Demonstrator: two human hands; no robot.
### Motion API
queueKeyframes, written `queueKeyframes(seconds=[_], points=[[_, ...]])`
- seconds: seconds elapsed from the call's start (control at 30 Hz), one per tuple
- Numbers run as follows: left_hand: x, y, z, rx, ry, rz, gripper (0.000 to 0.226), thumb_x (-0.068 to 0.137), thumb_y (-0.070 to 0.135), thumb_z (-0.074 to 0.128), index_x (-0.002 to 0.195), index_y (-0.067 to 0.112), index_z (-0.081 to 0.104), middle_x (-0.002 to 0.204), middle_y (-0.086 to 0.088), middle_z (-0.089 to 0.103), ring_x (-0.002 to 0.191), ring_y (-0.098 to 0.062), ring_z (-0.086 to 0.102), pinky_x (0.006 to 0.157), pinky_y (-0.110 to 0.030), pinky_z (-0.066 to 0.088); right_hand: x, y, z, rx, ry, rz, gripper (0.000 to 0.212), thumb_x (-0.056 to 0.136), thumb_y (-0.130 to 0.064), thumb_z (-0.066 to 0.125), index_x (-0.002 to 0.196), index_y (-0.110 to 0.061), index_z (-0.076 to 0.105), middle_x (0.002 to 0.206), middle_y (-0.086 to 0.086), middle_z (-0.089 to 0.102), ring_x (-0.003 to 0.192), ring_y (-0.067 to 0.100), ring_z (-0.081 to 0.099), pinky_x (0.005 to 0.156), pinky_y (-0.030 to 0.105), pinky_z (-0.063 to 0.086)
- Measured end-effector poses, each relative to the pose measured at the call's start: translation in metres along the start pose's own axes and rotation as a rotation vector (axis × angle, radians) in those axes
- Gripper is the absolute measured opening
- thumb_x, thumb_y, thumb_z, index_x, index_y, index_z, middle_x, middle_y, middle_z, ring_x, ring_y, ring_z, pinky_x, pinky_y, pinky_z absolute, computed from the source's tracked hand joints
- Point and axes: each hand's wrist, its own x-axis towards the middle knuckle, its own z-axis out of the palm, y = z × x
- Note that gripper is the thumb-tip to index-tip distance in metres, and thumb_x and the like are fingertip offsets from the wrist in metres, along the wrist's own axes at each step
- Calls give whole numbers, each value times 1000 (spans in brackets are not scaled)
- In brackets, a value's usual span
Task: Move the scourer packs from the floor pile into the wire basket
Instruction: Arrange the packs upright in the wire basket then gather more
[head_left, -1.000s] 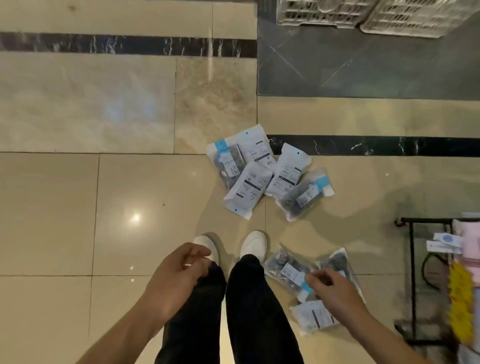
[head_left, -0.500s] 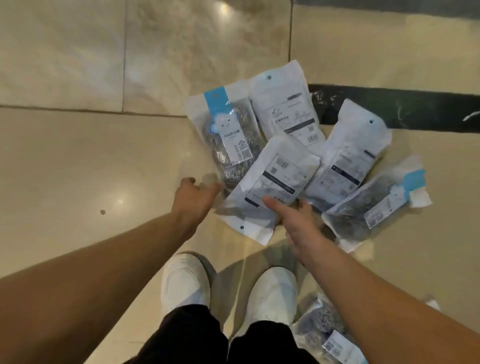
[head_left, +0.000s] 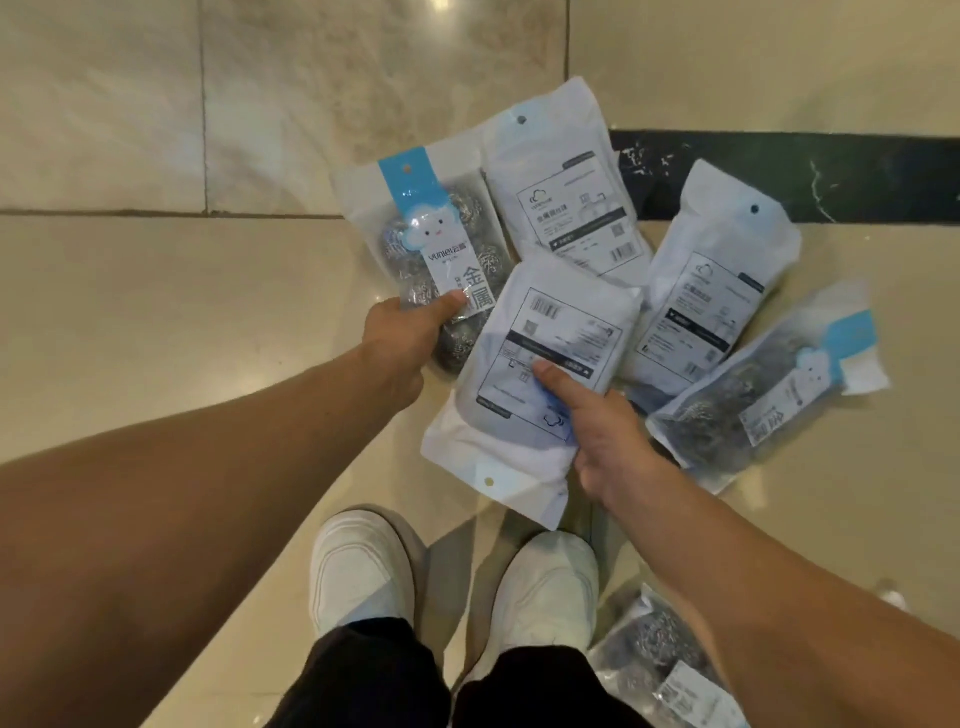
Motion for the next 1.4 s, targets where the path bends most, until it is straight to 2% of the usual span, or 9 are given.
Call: queueKeyframes(seconds=[0.3, 0.47, 0.57, 0.67, 0.8, 0.87, 1.07, 1.27, 1.4], points=[[-189, 51, -118, 263, -270, 45, 59, 80, 33, 88, 130, 11, 67, 116, -12, 79, 104, -32, 78, 96, -51, 61, -205, -52, -45, -145, -81, -114, 48, 83, -13, 86, 129, -16, 71, 117, 8, 81, 107, 31, 78, 100, 54, 59], [-361, 136, -169, 335, -395, 74, 45, 89, 22, 81, 129, 10, 65, 117, -11, 79, 108, -31, 77, 102, -53, 57, -374, -126, -73, -169, -65, -154, 55, 72, -22, 91, 123, -17, 73, 112, 4, 82, 105, 31, 79, 90, 43, 64], [-460, 192, -188, 364, -460, 118, 41, 93, 19, 74, 132, 9, 64, 120, -10, 79, 111, -31, 76, 100, -50, 57, -473, -177, -82, -176, -43, -175, 70, 61, -37, 93, 125, -16, 72, 113, 7, 82, 104, 32, 78, 96, 52, 61], [-550, 233, -201, 383, -519, 192, 39, 96, 15, 70, 134, 8, 64, 122, -11, 78, 114, -32, 75, 97, -46, 60, -558, -210, -88, -137, -101, -235, 54, 80, -18, 85, 131, -10, 69, 117, 12, 80, 108, 36, 76, 98, 55, 61], [-640, 266, -207, 321, -539, 277, 38, 97, 15, 66, 134, 7, 65, 121, -12, 78, 108, -30, 77, 70, -27, 65, -635, -235, -90, -127, -152, -283, 56, 76, -20, 86, 129, -11, 70, 118, 12, 80, 109, 35, 77, 101, 55, 59], [-670, 274, -210, 283, -535, 314, 37, 96, 12, 66, 132, 6, 65, 120, -14, 78, 104, -30, 77, 59, -20, 61, -665, -245, -95, -106, -156, -319, 42, 83, -12, 83, 124, -13, 72, 115, 11, 81, 107, 33, 78, 98, 52, 61], [-717, 281, -207, 187, -614, 332, 43, 89, 11, 68, 132, 4, 65, 123, -18, 77, 112, -36, 75, 90, -40, 64, -731, -258, -124, 19, -141, -425, 38, 84, -8, 82, 118, -18, 68, 106, 6, 83, 96, 28, 81, 78, 41, 66], [-734, 315, -189, 324, -765, 356, 44, 90, 11, 68, 133, 4, 63, 122, -20, 76, 110, -37, 75, 89, -41, 65, -765, -246, -131, 182, -25, -490, 44, 79, -13, 86, 120, -15, 70, 113, 9, 81, 104, 33, 78, 98, 56, 60], [-729, 341, -181, 471, -906, 363, 43, 93, 13, 67, 136, 7, 62, 125, -19, 75, 114, -37, 74, 94, -43, 63, -784, -224, -117, 265, 116, -511, 55, 77, -18, 92, 127, -12, 70, 115, 13, 80, 103, 36, 78, 96, 57, 61]])
